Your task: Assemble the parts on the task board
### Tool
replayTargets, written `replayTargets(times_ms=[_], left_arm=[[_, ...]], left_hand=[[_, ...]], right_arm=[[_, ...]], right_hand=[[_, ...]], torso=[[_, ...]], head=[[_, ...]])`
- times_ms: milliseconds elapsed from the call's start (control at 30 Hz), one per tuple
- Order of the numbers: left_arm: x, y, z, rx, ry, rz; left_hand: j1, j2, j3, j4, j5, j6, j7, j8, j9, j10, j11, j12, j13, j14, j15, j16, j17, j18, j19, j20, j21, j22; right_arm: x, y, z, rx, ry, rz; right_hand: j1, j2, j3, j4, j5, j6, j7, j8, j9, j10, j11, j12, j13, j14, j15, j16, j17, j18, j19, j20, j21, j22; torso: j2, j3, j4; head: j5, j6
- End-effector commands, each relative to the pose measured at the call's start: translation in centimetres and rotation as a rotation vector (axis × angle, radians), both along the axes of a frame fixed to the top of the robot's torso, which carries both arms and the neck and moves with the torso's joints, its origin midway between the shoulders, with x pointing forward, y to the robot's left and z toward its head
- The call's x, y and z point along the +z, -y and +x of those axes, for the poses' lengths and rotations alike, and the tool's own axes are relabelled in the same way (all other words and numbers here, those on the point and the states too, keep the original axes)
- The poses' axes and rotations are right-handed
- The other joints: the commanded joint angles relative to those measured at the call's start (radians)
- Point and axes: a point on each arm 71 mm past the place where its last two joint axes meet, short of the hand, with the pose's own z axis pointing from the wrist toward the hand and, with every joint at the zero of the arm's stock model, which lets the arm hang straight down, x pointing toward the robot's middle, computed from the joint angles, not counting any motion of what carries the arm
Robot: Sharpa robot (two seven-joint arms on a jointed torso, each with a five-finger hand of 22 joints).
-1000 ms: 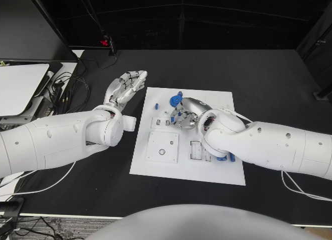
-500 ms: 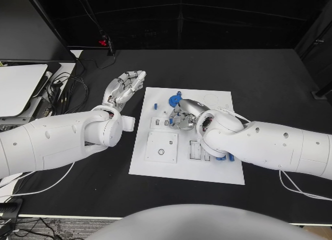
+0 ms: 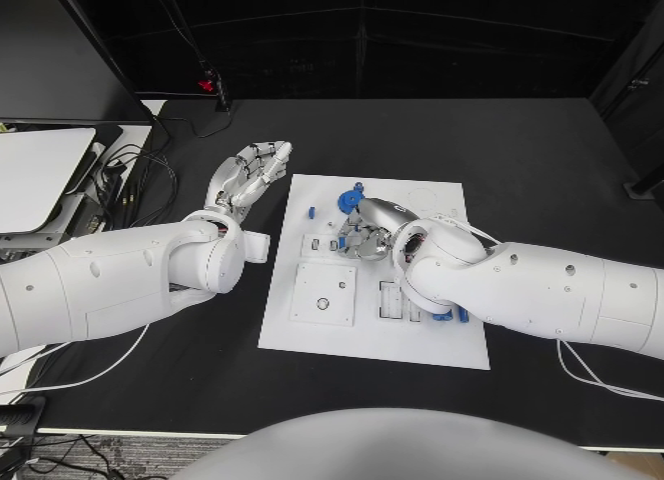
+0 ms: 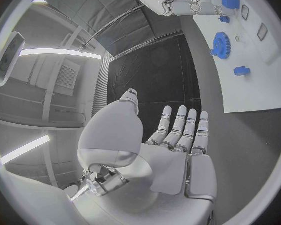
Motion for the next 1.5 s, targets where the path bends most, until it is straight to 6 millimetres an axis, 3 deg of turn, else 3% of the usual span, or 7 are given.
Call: replayTargets(times_ms=[33, 367, 833, 1267, 1367, 1500], left_arm=[[2.2, 0.0, -0.5, -0.015, 0.302, -0.052], [2.2, 0.0, -0.5, -0.015, 0.302, -0.052], [2.1, 0.0, -0.5, -0.015, 0.299, -0.051], [2.1, 0.1, -0.5, -0.017, 0.298, -0.053], [2.1, 0.1, -0.5, -0.019, 0.297, -0.054], [2.1, 0.2, -0.5, -0.031, 0.296, -0.045]], left_hand=[[0.000, 0.009, 0.005, -0.001, 0.005, -0.002, 0.158, 0.005, -0.001, 0.001, 0.007, 0.005, -0.001, 0.002, 0.006, 0.005, -0.001, -0.008, -0.003, 0.006, 0.005, 0.002], [0.000, 0.009, 0.005, -0.001, 0.005, -0.002, 0.158, 0.005, -0.001, 0.001, 0.007, 0.005, -0.001, 0.002, 0.006, 0.005, -0.001, -0.008, -0.003, 0.006, 0.005, 0.002], [0.002, 0.011, 0.005, -0.001, 0.007, -0.002, 0.158, 0.006, -0.002, 0.001, 0.007, 0.006, -0.001, 0.002, 0.006, 0.005, -0.001, -0.008, -0.004, 0.006, 0.006, 0.002], [0.002, 0.011, 0.005, -0.001, 0.007, -0.002, 0.158, 0.006, -0.002, 0.001, 0.007, 0.006, -0.001, 0.002, 0.006, 0.005, -0.001, -0.008, -0.004, 0.006, 0.006, 0.002], [0.003, 0.012, 0.004, -0.001, 0.008, -0.003, 0.158, 0.006, -0.002, 0.000, 0.007, 0.006, -0.001, 0.002, 0.006, 0.006, -0.001, -0.008, -0.004, 0.007, 0.006, 0.002], [0.009, 0.005, -0.003, -0.001, 0.010, -0.002, 0.158, 0.007, -0.003, 0.002, 0.008, 0.008, -0.001, 0.003, 0.011, 0.008, -0.001, -0.006, 0.004, 0.014, 0.016, 0.007]], right_arm=[[-0.1, -0.1, -0.1, 0.009, -0.005, -0.011], [-0.2, 0.0, -0.1, 0.008, -0.007, -0.016], [0.0, -0.1, -0.2, 0.015, 0.017, 0.001], [0.1, -0.1, -0.2, 0.014, 0.030, 0.011], [0.3, -0.1, -0.2, 0.014, 0.048, 0.027], [1.0, 0.2, -0.3, 0.019, 0.119, 0.103]], right_hand=[[-0.001, -0.008, -0.001, -0.006, -0.005, -0.006, 0.001, -0.006, 0.000, 0.104, 0.008, 0.003, 0.263, 0.104, 0.005, 0.002, 0.263, -0.007, 0.106, 0.006, 0.003, 0.263], [-0.001, -0.019, -0.002, -0.011, -0.009, -0.011, 0.005, -0.007, 0.000, 0.104, 0.011, 0.003, 0.263, 0.104, 0.008, 0.002, 0.263, -0.007, 0.106, 0.008, 0.003, 0.263], [-0.019, -0.077, -0.014, 0.009, -0.027, -0.050, 0.024, -0.009, -0.002, 0.104, 0.029, 0.003, 0.263, 0.104, 0.023, 0.002, 0.263, -0.007, 0.106, 0.022, 0.003, 0.263], [-0.019, -0.121, -0.041, 0.086, -0.073, -0.072, 0.030, -0.006, 0.001, 0.104, 0.035, 0.003, 0.263, 0.104, 0.032, 0.002, 0.263, -0.007, 0.106, 0.032, 0.003, 0.263], [-0.032, -0.144, -0.075, 0.116, -0.095, -0.088, 0.034, -0.008, 0.000, 0.104, 0.038, 0.003, 0.263, 0.104, 0.034, 0.002, 0.263, -0.007, 0.106, 0.036, 0.003, 0.263], [-0.129, -0.172, -0.182, 0.120, -0.114, -0.132, 0.048, -0.011, -0.003, 0.104, 0.048, 0.003, 0.263, 0.104, 0.042, 0.002, 0.263, -0.005, 0.099, 0.044, -0.004, 0.259]], torso=[[0.000, 0.0003, -0.0006], [0.000, 0.0003, -0.0006], [0.000, -0.0002, 0.0001], [0.001, 0.0002, 0.0001], [0.001, 0.0005, 0.0001], [0.001, 0.0012, -0.0005]], head=[[-0.002, 0.001], [-0.004, 0.000], [-0.008, 0.001], [-0.009, 0.002], [-0.009, 0.002], [-0.010, 0.003]])
